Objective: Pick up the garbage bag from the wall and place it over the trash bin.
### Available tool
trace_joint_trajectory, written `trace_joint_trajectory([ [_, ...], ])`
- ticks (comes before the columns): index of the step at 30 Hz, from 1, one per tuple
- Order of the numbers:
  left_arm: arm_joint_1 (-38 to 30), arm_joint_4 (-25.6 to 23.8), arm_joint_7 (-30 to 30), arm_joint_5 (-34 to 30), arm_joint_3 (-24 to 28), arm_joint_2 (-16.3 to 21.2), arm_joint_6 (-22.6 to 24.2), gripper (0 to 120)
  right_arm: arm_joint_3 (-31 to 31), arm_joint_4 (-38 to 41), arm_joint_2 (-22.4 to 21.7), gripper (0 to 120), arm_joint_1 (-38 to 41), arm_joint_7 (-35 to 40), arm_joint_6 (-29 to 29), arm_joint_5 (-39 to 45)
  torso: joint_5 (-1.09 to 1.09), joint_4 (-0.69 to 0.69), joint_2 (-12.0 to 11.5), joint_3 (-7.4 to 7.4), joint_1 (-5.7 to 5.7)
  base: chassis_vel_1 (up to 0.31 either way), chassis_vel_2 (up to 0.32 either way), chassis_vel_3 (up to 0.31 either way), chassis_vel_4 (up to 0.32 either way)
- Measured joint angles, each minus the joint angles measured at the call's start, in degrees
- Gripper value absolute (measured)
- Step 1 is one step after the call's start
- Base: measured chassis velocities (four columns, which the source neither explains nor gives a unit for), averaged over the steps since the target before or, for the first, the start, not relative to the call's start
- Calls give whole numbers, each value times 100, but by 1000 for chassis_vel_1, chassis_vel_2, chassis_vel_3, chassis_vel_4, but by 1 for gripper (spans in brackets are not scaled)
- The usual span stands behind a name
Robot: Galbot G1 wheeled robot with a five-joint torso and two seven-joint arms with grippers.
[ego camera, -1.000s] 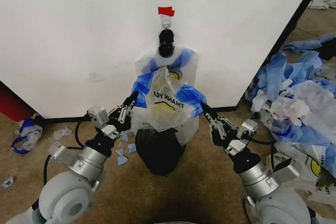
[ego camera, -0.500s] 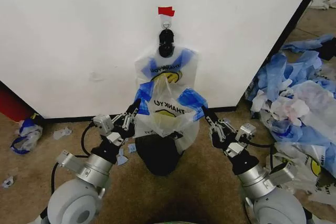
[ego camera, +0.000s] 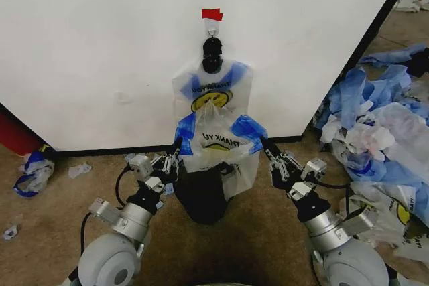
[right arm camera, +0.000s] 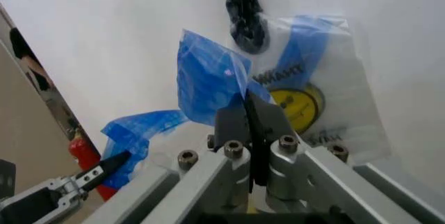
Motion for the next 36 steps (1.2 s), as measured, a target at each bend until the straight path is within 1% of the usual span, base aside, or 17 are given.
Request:
trace_joint_trajectory([
  [8, 76, 30, -7, -25, -179, 218, -36, 0, -290, -250, 156, 0, 116, 2, 60, -123, 0, 0, 0, 0, 0, 0, 0, 0, 0],
  [12, -9, 156, 2, -54, -204, 307, -82, 0, -365, -476, 217, 0, 211, -76, 147, -126, 0, 0, 0, 0, 0, 0, 0, 0, 0],
  [15, -73, 252, 12, -66, -191, 320, -99, 0, -385, -575, 230, 0, 250, -108, 169, -120, 0, 0, 0, 0, 0, 0, 0, 0, 0],
  [21, -232, 623, 66, -48, -90, 310, -169, 0, -457, -916, 282, 0, 320, -238, 300, -69, 0, 0, 0, 0, 0, 0, 0, 0, 0],
  [25, -237, 744, 80, -34, -80, 308, -210, 0, -492, -1012, 326, 0, 332, -271, 332, -65, -1, 0, 0, 0, 0, 0, 0, 0, 0],
  [36, -158, 824, 84, -17, -136, 399, -246, 0, -649, -1197, 518, 0, 359, -314, 332, -112, 0, 0, 0, 0, 0, 0, 0, 0, 0],
])
